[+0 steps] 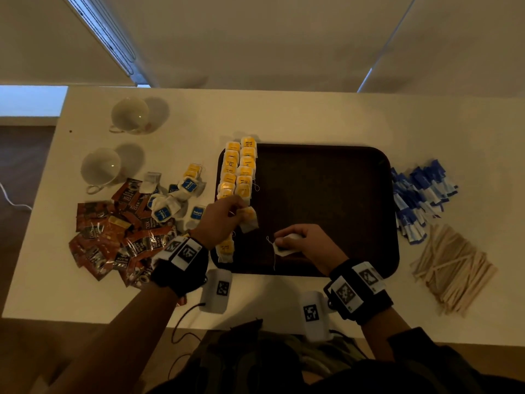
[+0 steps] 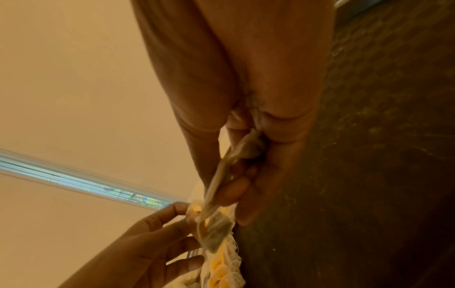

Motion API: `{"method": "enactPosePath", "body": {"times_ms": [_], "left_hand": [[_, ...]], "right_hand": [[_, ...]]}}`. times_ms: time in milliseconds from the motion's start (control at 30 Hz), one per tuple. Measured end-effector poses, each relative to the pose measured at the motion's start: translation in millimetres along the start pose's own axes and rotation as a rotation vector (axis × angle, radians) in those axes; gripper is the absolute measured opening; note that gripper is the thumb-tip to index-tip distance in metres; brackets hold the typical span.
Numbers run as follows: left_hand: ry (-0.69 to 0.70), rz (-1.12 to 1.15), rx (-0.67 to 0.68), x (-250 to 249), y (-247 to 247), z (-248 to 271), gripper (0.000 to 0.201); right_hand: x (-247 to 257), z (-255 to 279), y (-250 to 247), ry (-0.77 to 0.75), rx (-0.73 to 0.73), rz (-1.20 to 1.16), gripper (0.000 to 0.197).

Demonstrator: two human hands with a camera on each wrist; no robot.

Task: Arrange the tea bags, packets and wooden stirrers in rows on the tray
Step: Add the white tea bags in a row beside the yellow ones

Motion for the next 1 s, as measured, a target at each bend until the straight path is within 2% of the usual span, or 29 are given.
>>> {"method": "enactPosePath", "body": {"times_ms": [67, 167, 300, 367, 667, 867, 1000], "left_hand": [[-0.023, -0.089, -0.051, 8.7, -8.4, -11.8, 0.006], [-0.036, -0.186, -0.025, 11.6, -13.2, -28.2, 0.012], [-0.037, -0.346, 0.182, 0.5, -13.8, -43.6, 0.022], [-0.035, -0.425, 0.23, -2.7, -13.4, -49.8, 0.022], [0.036, -0.568, 0.079, 9.3, -5.1, -64.3, 0.017], [0.131, -0.669, -0.052, 13.5, 1.2, -58.4, 0.028], [0.089, -0.551, -0.089, 13.6, -2.9, -57.6, 0.02]], "right_hand": [[-2.9, -0.1, -2.4, 0.015, -0.012, 0.019, 0.022], [-6.7, 0.6, -5.7, 0.032, -0.013, 0.012, 0.022], [-9.6, -0.3, -8.0, 0.047, -0.023, 0.05, 0.013], [-10.3, -2.2, -8.6, 0.049, -0.034, 0.081, 0.007], [-9.0, -5.2, -12.1, 0.075, -0.053, 0.079, 0.004], [-7.4, -6.7, -10.0, 0.082, -0.063, 0.059, 0.005], [-6.5, -8.0, -8.0, 0.099, -0.061, 0.046, 0.005]]}}
Point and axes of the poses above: each hand's wrist, its own z-axis away from the middle knuckle, its own y-axis out of the palm, x = y × z, the point moved 1 cm from there along -z, towards the middle knuckle, and after that the axes turned 7 degrees about z, right-handed, at the moved point
